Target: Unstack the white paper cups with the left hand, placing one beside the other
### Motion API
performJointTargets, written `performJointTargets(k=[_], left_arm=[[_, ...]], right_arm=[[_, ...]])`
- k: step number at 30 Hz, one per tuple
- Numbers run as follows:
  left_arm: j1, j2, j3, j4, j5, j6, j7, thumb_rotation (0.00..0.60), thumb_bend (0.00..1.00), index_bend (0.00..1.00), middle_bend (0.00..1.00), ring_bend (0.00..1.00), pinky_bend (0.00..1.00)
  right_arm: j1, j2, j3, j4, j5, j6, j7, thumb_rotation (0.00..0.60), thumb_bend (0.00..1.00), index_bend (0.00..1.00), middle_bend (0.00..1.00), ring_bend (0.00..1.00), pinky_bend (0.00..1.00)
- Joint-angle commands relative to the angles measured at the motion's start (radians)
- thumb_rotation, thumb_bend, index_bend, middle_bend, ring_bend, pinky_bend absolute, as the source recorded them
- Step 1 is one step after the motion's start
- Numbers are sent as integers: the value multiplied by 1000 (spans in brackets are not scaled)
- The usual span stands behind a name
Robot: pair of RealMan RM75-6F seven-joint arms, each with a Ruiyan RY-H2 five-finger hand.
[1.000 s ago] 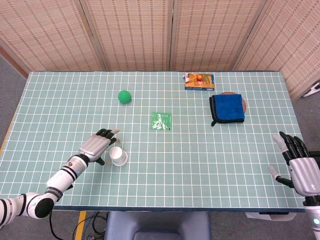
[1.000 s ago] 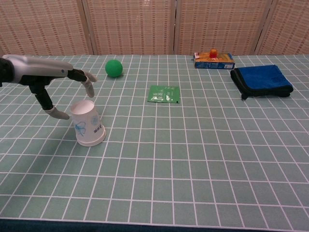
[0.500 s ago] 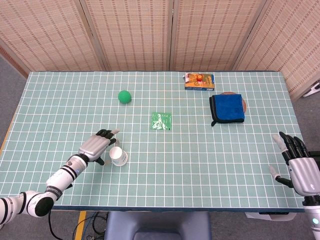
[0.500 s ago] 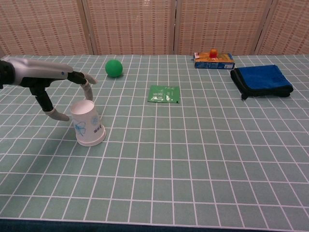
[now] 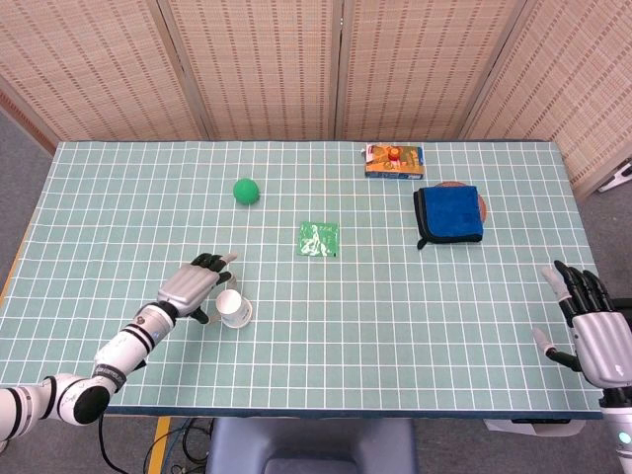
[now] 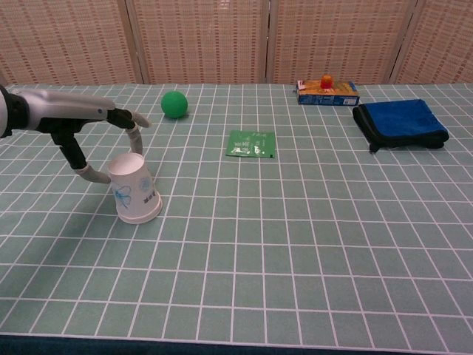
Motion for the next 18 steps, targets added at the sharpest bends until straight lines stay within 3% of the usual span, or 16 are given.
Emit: performJointTargets(k=[1, 11, 18], left_arm=[[-1, -5, -1, 5, 5, -2, -4, 600, 266, 397, 0, 0, 0], [-9, -10, -3, 9, 2, -3, -7, 600, 265, 460, 0, 0, 0], [-21, 25, -2, -57, -28, 27, 34, 600, 266, 462, 0, 0, 0]], right_arm=[[-3, 2, -1, -3, 2, 2, -3, 600, 292, 0, 0, 0, 0], [-5, 6, 1, -3, 5, 2, 2, 600, 292, 0, 0, 0, 0], [-6, 8, 0, -4, -2, 7, 8, 600, 292, 0, 0, 0, 0]])
